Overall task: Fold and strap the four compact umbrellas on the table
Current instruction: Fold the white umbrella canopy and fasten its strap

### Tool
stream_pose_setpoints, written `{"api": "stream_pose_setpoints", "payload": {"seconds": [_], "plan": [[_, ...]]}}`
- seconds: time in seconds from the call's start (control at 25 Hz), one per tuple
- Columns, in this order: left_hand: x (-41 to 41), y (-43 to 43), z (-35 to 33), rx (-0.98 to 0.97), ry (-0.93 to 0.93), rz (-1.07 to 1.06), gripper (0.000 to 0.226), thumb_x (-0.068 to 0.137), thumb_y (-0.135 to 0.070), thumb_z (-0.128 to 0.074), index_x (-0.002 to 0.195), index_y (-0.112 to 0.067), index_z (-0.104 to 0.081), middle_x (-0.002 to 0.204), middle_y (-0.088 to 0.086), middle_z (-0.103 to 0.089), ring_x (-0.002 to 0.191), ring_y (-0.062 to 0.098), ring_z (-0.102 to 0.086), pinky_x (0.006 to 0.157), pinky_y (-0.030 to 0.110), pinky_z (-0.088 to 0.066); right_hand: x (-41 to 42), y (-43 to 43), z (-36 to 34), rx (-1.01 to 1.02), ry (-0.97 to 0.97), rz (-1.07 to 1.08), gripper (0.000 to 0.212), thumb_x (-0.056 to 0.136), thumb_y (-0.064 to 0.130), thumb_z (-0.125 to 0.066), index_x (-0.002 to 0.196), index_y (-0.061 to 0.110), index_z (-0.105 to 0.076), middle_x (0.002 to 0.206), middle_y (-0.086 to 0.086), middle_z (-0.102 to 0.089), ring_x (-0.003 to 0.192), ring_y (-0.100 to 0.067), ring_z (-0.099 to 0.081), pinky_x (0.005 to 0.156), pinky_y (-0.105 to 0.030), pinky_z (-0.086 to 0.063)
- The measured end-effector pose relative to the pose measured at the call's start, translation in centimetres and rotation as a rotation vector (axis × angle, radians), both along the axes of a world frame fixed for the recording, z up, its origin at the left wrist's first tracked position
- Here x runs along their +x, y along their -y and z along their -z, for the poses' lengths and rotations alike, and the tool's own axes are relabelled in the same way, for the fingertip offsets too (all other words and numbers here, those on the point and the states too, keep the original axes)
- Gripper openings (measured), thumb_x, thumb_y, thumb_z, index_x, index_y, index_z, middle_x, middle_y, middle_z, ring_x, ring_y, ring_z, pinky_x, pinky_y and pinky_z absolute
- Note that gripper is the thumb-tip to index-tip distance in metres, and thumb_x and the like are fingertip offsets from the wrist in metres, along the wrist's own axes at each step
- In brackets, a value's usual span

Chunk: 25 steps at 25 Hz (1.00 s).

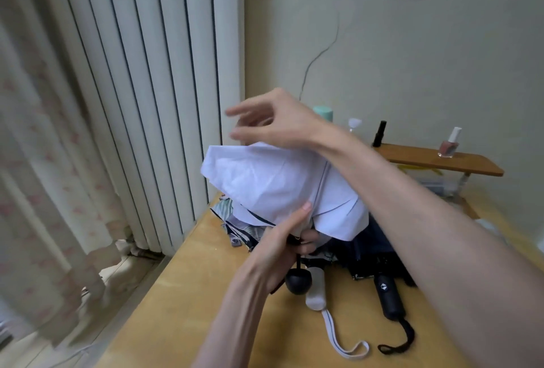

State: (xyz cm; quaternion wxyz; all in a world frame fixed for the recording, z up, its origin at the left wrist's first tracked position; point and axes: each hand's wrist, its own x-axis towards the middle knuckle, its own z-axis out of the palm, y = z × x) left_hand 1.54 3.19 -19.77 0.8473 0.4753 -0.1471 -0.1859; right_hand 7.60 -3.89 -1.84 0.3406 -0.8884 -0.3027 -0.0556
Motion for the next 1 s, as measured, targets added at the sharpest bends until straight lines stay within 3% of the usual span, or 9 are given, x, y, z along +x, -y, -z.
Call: {"api": "stream_pose_setpoints", "payload": {"seconds": [0.08,0.16,0.24,0.32,0.44,0.6,0.72,0.84,1.0], "plan": [[-0.1,-0.4,0.0,-0.014,-0.003,0.009,0.012,0.089,-0.041,-0.076,0.086,-0.030,-0.079,0.083,-0.008,-0.053,0.068,0.010,-0.035,0.062,0.026,-0.020,-0.7,2.8,-1.1,-0.064,0.017,0.052,0.055,0.087,0.051,-0.081,0.139,0.039,-0.066,0.128,0.011,-0.071,0.117,0.006,-0.062,0.089,-0.003,-0.040],[-0.1,-0.6,0.0,-0.024,-0.020,0.004,0.015,0.092,-0.037,-0.071,0.083,-0.030,-0.080,0.081,-0.009,-0.055,0.066,0.009,-0.037,0.061,0.025,-0.022,-1.4,5.6,-1.5,-0.261,-0.044,0.125,0.067,0.082,0.067,-0.076,0.144,0.053,-0.055,0.145,0.019,-0.057,0.135,0.004,-0.049,0.104,-0.015,-0.035],[0.0,-0.6,0.1,-0.020,-0.029,-0.013,0.012,0.091,-0.034,-0.072,0.083,-0.029,-0.080,0.080,-0.007,-0.055,0.064,0.009,-0.038,0.059,0.024,-0.022,-2.0,6.7,-0.8,-0.339,-0.146,0.180,0.069,0.081,0.069,-0.076,0.144,0.055,-0.053,0.144,0.019,-0.055,0.132,-0.003,-0.050,0.105,-0.026,-0.039],[0.0,-0.4,0.2,0.016,-0.024,-0.033,0.008,0.085,-0.033,-0.079,0.087,-0.025,-0.077,0.081,-0.002,-0.056,0.064,0.011,-0.042,0.058,0.024,-0.025,-1.5,6.8,0.7,-0.259,-0.161,0.223,0.054,0.083,0.065,-0.077,0.133,0.047,-0.066,0.122,0.021,-0.066,0.112,-0.002,-0.059,0.090,-0.020,-0.043],[0.3,-0.1,0.6,0.153,0.023,-0.049,0.036,0.079,-0.044,-0.085,0.095,-0.018,-0.065,0.082,0.005,-0.048,0.067,0.016,-0.045,0.058,0.022,-0.035,-1.3,6.2,2.7,-0.157,-0.017,0.308,0.031,0.086,0.059,-0.077,0.107,0.036,-0.074,0.087,0.019,-0.067,0.088,-0.006,-0.063,0.071,-0.025,-0.045],[0.2,0.0,0.8,0.201,-0.003,-0.060,0.064,0.077,-0.065,-0.081,0.112,-0.013,-0.067,0.102,0.012,-0.057,0.088,0.029,-0.053,0.071,0.030,-0.058,-1.1,5.3,4.1,-0.221,0.077,0.426,0.036,0.084,0.065,-0.069,0.103,0.034,-0.068,0.104,0.006,-0.069,0.108,-0.020,-0.061,0.094,-0.042,-0.052],[0.0,-0.1,0.8,0.197,-0.025,-0.091,0.057,0.084,-0.062,-0.076,0.118,-0.016,-0.075,0.108,0.018,-0.072,0.093,0.037,-0.066,0.084,0.048,-0.064,-1.4,6.1,3.7,-0.300,0.029,0.373,0.054,0.084,0.074,-0.068,0.125,0.038,-0.067,0.134,0.006,-0.057,0.134,-0.016,-0.044,0.110,-0.039,-0.038],[0.0,-0.4,0.8,0.227,-0.015,-0.105,0.056,0.083,-0.060,-0.078,0.120,-0.018,-0.073,0.095,0.016,-0.075,0.077,0.027,-0.070,0.072,0.043,-0.062,-1.7,7.0,4.0,-0.188,-0.131,0.298,0.068,0.079,0.077,-0.072,0.132,0.035,-0.067,0.145,0.007,-0.061,0.138,-0.014,-0.052,0.112,-0.033,-0.041],[0.1,-0.8,1.0,0.218,0.048,-0.002,0.050,0.087,-0.059,-0.076,0.111,-0.017,-0.066,0.076,0.000,-0.056,0.059,0.013,-0.045,0.055,0.024,-0.029,-1.1,7.0,4.9,-0.084,-0.060,0.237,0.063,0.072,0.078,-0.073,0.108,0.026,-0.073,0.135,0.001,-0.069,0.128,-0.017,-0.063,0.114,-0.047,-0.045]]}}
